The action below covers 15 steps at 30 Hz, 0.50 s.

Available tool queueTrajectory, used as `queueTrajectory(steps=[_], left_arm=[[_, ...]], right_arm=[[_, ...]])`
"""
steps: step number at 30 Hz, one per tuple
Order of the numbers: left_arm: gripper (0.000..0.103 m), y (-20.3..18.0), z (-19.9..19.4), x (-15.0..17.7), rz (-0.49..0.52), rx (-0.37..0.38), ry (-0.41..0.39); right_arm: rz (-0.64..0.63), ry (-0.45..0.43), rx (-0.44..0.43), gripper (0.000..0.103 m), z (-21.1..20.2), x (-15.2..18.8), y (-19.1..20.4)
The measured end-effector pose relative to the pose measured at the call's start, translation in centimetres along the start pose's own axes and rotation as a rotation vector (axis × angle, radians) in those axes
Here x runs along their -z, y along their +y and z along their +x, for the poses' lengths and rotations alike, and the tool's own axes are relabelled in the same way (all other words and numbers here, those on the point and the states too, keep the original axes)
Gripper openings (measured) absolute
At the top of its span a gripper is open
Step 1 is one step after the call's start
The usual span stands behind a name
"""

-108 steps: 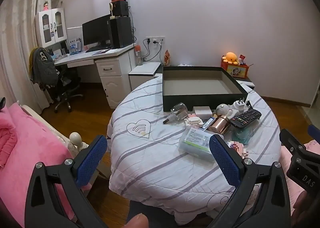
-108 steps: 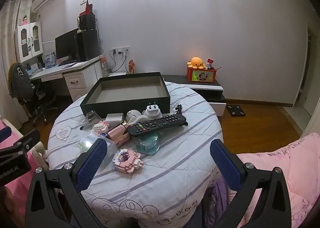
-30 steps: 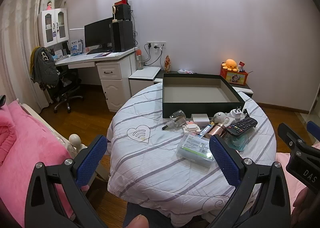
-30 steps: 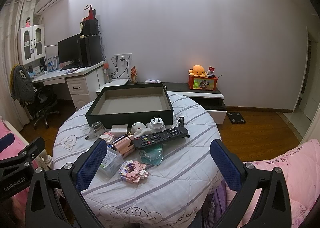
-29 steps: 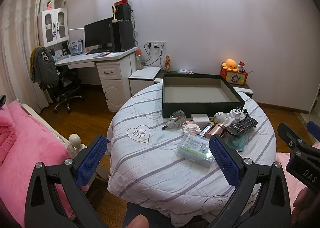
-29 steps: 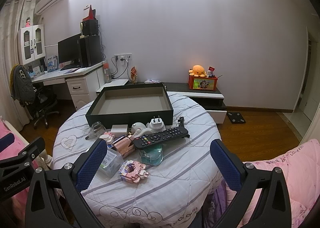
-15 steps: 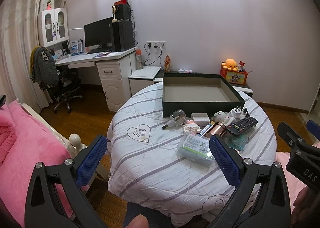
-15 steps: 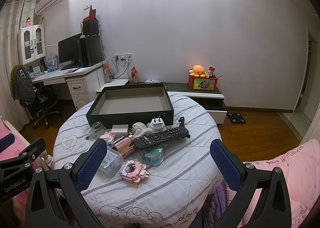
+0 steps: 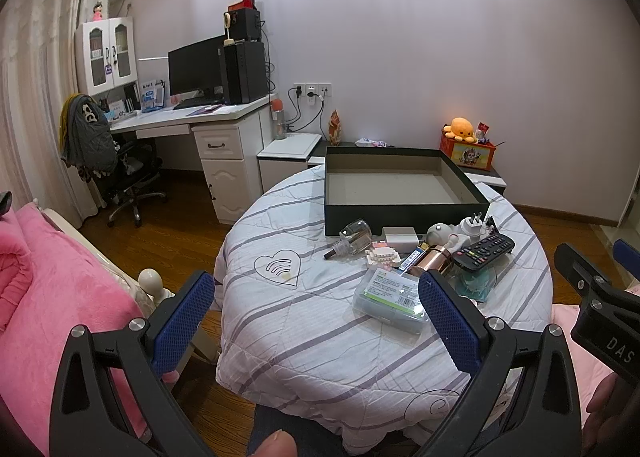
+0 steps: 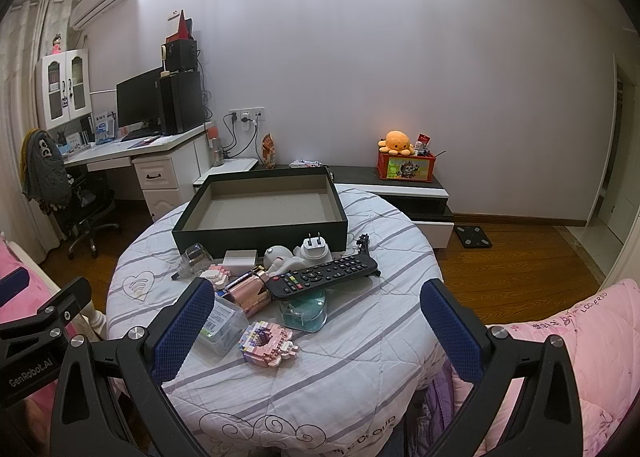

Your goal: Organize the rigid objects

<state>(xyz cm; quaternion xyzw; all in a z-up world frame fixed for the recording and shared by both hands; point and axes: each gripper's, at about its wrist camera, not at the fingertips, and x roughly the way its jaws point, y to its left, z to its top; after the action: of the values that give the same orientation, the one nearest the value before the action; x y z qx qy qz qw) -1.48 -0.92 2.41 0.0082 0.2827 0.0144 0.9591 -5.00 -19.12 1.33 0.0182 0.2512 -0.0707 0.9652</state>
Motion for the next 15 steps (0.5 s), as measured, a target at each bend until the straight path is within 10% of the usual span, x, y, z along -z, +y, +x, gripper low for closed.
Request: queueTrajectory(steps=[15], left_arm=[[0.103, 0.0, 0.01, 0.0, -0.001, 0.0, -0.001]], right_arm=[[0.002, 0.0, -0.001, 0.103, -0.01, -0.05, 0.01]])
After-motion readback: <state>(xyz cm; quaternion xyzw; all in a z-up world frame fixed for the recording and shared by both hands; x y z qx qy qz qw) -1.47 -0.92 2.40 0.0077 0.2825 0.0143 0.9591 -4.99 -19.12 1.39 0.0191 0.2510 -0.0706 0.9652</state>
